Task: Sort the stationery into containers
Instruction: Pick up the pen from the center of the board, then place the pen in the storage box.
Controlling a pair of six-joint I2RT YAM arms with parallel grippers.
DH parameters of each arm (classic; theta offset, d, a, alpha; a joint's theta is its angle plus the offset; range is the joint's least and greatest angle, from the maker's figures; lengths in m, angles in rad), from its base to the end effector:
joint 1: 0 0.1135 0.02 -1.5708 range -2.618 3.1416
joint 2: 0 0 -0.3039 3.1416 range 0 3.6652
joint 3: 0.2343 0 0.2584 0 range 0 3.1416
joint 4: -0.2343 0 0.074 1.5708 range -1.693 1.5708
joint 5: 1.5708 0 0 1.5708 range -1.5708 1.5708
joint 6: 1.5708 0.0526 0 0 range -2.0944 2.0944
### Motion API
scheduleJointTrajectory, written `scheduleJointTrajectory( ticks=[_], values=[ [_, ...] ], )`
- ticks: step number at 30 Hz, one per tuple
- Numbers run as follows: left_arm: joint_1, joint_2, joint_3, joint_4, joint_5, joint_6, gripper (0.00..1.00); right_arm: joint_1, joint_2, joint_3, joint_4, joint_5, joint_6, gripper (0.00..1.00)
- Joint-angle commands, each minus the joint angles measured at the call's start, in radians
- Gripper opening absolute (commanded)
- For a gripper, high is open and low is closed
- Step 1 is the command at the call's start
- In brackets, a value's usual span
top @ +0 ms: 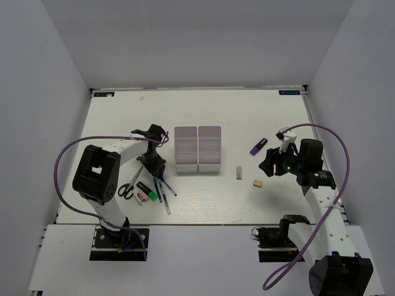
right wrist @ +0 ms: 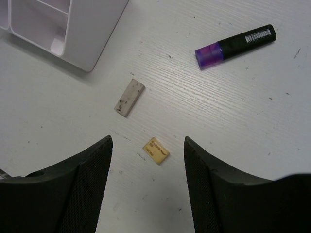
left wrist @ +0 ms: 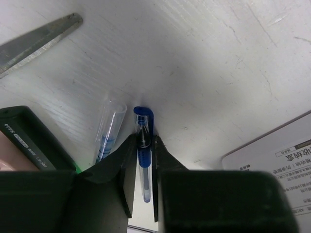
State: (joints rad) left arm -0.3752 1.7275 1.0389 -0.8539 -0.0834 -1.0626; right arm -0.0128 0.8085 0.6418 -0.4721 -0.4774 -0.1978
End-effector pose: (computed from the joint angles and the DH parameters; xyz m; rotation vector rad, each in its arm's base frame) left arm 0.2837 -0.1070 0.1739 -1.0344 2.8848 0.0677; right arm 0.1652 0.0221 0.2788 -0.4585 2.1068 0.4048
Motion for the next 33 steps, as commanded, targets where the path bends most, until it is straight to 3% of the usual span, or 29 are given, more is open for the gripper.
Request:
scheduleJointTrajectory(
  ticks=[1, 4, 6, 13, 19, 22, 23, 25, 26, 29, 33],
  values=[
    [-0.004, 0.018, 0.007, 0.001, -0.033, 0.001, 0.16, -0.003, -0.019, 0.042, 0.007, -0.003, 0.005, 0.64],
    [-0.005, 0.012, 0.006, 0.013, -0.018, 0.015, 0.03, -0.003, -0.025, 0.041, 0.007, -0.001, 0.001, 0.64],
    [-0.007, -0.011, 0.018, 0.018, -0.018, 0.033, 0.01, -0.004, -0.025, 0.041, 0.007, -0.004, 0.003, 0.64],
    [-0.048, -0.208, 0.139, -0.004, -0.116, 0.16, 0.01, -0.001, -0.019, 0.041, 0.015, -0.012, 0.001, 0.64],
    [-0.094, -0.355, 0.208, 0.104, -0.13, 0.307, 0.01, -0.003, -0.02, 0.039, 0.004, -0.017, 0.001, 0.64],
    [-0.158, -0.391, 0.22, 0.212, -0.193, 0.383, 0.01, -0.003, -0.014, 0.039, 0.006, -0.023, 0.0, 0.64],
    [-0.186, -0.408, 0.211, 0.333, -0.202, 0.468, 0.01, -0.003, -0.012, 0.036, 0.006, -0.023, -0.002, 0.64],
    [-0.234, -0.424, 0.187, 0.418, -0.286, 0.556, 0.01, -0.003, -0.011, 0.038, 0.006, -0.024, -0.002, 0.64],
    [-0.249, -0.439, 0.126, 0.623, -0.305, 0.649, 0.01, -0.001, -0.009, 0.038, 0.007, -0.023, -0.002, 0.64],
    [-0.338, -0.401, 0.105, 0.933, -0.371, 0.893, 0.01, -0.004, -0.008, 0.036, 0.006, -0.018, -0.003, 0.65],
    [-0.352, -0.333, 0.173, 0.99, -0.343, 1.009, 0.01, -0.004, -0.006, 0.036, 0.004, -0.02, -0.003, 0.65]
  ],
)
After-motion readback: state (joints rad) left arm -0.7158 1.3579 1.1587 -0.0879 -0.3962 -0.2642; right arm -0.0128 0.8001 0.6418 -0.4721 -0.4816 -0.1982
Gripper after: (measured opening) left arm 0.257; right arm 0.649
